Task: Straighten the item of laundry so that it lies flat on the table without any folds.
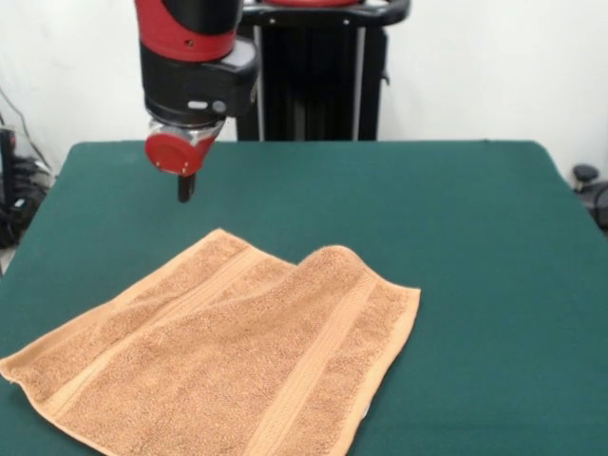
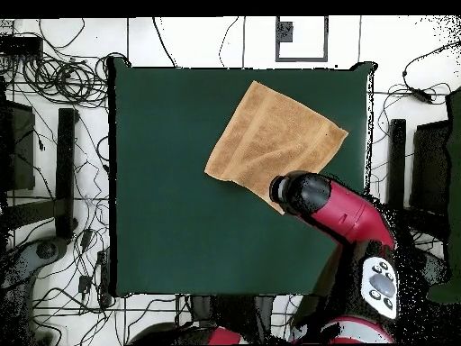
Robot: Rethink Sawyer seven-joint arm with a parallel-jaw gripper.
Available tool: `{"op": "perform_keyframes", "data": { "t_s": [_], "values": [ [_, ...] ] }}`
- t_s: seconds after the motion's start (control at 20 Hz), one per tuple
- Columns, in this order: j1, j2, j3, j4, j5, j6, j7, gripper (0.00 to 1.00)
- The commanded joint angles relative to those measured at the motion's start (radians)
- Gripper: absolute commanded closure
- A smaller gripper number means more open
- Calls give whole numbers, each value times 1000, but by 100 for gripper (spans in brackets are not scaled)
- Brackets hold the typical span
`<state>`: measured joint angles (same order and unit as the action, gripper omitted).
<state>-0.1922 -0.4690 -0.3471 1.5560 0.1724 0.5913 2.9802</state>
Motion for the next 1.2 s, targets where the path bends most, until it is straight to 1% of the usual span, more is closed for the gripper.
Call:
{"op": "perform_keyframes", "data": {
  "t_s": [0.05, 0.25, 0.55, 0.8, 0.95, 1.15, 1.2],
  "values": [
    [13, 137, 89, -14, 87, -111, 182, 100],
    [23, 142, 87, -11, 117, -126, 187, 100],
    [-16, 143, 110, 14, 129, -193, 135, 100],
    [-26, 108, 115, 26, 150, -170, 126, 100],
    [-28, 101, 125, 36, 162, -189, 132, 100],
    [-35, 95, 135, 35, 167, -182, 113, 100],
    [-24, 98, 132, 20, 177, -164, 123, 100]
  ]
}}
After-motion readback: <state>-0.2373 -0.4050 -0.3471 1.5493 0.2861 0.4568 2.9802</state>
